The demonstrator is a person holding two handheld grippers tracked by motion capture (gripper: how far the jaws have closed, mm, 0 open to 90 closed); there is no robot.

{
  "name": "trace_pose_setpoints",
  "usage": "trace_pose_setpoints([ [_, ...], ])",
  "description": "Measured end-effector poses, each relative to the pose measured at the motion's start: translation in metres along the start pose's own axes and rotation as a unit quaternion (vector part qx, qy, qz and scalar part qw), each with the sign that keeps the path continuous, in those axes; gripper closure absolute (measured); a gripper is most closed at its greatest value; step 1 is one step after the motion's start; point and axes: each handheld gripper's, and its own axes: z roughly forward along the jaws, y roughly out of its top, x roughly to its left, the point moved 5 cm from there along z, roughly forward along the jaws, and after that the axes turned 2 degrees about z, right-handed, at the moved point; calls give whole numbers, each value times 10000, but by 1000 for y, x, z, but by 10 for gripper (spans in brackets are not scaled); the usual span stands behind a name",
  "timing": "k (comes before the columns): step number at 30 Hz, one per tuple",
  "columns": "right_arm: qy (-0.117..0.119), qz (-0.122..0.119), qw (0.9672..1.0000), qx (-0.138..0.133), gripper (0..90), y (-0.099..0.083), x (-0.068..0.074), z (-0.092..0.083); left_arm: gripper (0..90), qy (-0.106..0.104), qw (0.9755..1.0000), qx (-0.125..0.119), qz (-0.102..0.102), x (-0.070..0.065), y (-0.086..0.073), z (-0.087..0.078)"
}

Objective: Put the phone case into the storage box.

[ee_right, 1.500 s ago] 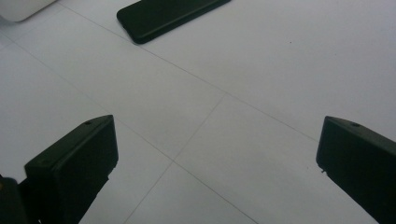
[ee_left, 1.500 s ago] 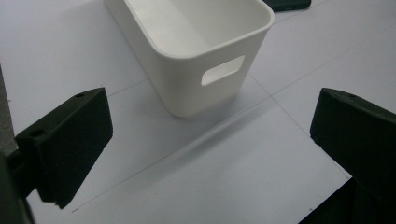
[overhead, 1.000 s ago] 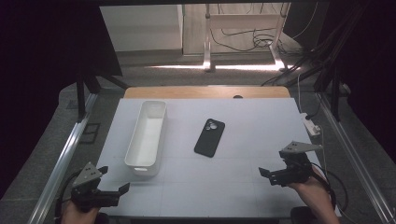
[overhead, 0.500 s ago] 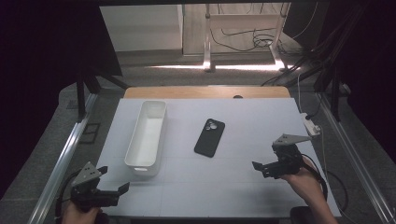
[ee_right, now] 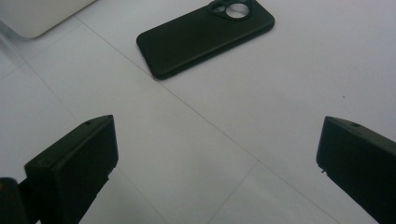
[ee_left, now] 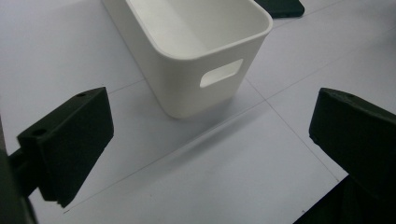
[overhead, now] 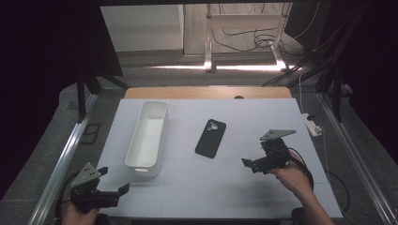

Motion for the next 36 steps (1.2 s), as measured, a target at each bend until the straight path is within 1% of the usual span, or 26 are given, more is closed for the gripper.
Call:
trace_pose_setpoints([
  [3,7,-75,10000,39,0,3,1,6,8,6,10000,6,12,0,0,0],
  [7,19,-54,9999,128,0,8,1,12,8,6,10000,38,54,-1,0,1],
  [11,27,-90,9998,200,0,13,2,18,9,2,10000,41,68,-1,0,1],
  [18,44,-152,9994,307,0,24,0,28,9,13,10000,55,76,-1,0,1],
  [21,71,-129,9993,344,0,28,1,32,9,5,10000,43,60,-1,0,1],
  [27,51,-199,9989,410,0,36,3,40,9,9,10000,44,68,-1,0,1],
  [33,93,-254,9986,447,0,45,5,47,10,2,10000,45,75,-1,0,1],
  [36,113,-348,9981,499,0,50,8,53,10,-2,10000,43,76,-1,0,1],
])
